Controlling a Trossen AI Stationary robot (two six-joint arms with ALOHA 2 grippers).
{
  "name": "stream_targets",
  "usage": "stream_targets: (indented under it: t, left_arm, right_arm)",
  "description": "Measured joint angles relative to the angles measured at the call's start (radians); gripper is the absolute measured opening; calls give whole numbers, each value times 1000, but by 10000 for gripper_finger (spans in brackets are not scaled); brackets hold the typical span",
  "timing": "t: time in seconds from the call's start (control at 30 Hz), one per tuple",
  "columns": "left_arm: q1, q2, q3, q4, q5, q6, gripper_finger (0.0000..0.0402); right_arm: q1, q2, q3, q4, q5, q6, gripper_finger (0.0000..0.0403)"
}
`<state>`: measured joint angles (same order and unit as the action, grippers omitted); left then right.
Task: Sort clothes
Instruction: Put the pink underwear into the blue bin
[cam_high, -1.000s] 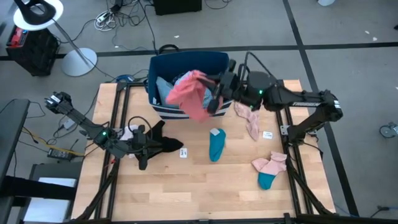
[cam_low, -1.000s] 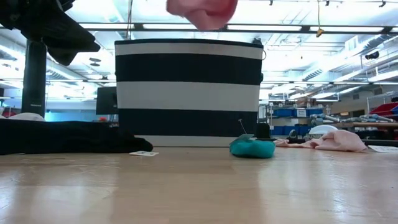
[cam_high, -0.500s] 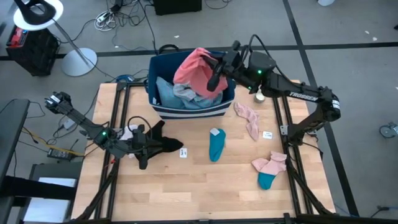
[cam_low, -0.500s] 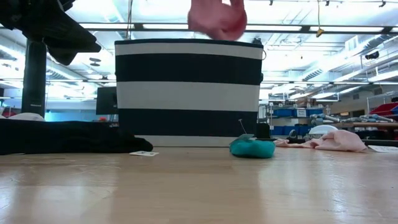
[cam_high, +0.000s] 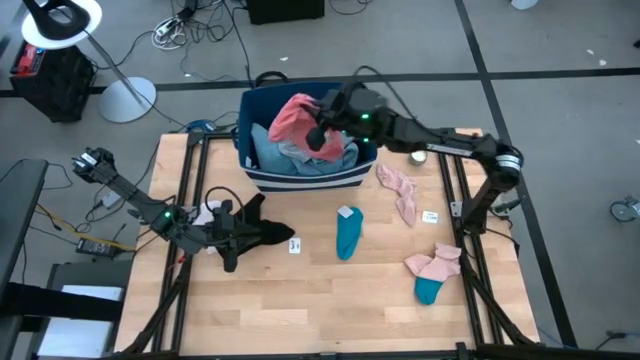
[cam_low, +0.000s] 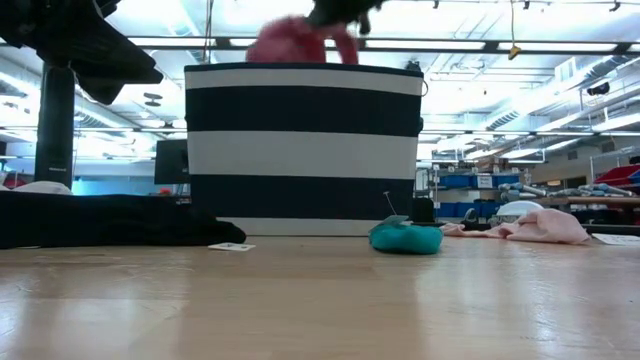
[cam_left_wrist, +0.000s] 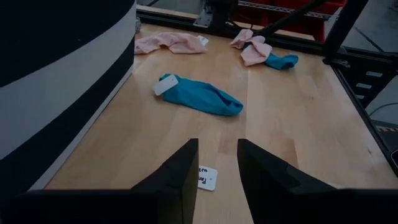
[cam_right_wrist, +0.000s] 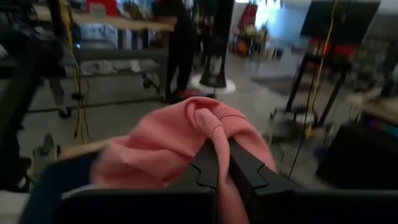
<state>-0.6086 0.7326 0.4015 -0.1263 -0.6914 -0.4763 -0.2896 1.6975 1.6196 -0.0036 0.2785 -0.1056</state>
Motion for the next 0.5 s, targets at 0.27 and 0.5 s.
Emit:
stream_targets:
  t: [0.27,0.5]
  left_arm:
    - [0,0,0,-4,0,0,117]
    - [0,0,0,-4,0,0,117]
  right_arm:
    - [-64,173,0,-17,-113,177,8]
    - [-94,281,0,-51,-157,276,9]
